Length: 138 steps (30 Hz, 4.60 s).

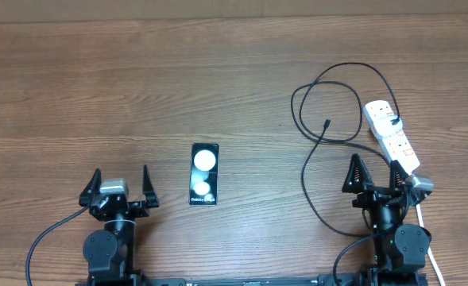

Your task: Plug charger to phone and switch on socket

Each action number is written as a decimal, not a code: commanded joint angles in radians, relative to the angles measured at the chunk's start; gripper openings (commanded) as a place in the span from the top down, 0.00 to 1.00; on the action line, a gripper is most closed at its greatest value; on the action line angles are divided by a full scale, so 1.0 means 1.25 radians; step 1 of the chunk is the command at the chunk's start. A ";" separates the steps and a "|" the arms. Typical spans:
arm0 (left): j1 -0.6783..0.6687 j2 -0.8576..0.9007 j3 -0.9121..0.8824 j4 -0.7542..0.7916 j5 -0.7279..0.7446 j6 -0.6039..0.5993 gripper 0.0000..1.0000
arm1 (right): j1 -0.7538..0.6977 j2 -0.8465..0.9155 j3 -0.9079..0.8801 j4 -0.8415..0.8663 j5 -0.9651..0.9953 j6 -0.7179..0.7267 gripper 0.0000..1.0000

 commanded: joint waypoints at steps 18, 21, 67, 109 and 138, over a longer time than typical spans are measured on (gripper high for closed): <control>0.005 -0.008 -0.006 0.002 0.007 0.015 0.00 | 0.004 -0.008 -0.010 0.006 0.000 -0.006 0.00; 0.005 -0.008 -0.006 0.004 0.007 0.015 0.00 | 0.004 -0.008 -0.010 0.006 0.000 -0.006 0.00; -0.174 0.825 0.968 -0.668 0.182 -0.114 0.00 | 0.004 -0.008 -0.010 0.006 0.000 -0.006 0.00; -0.406 1.360 0.901 -0.675 0.054 -0.399 0.01 | 0.004 -0.008 -0.010 0.006 0.000 -0.006 0.00; -0.437 1.464 0.811 -0.560 0.003 -0.393 0.00 | 0.004 -0.008 -0.010 0.006 0.000 -0.006 0.00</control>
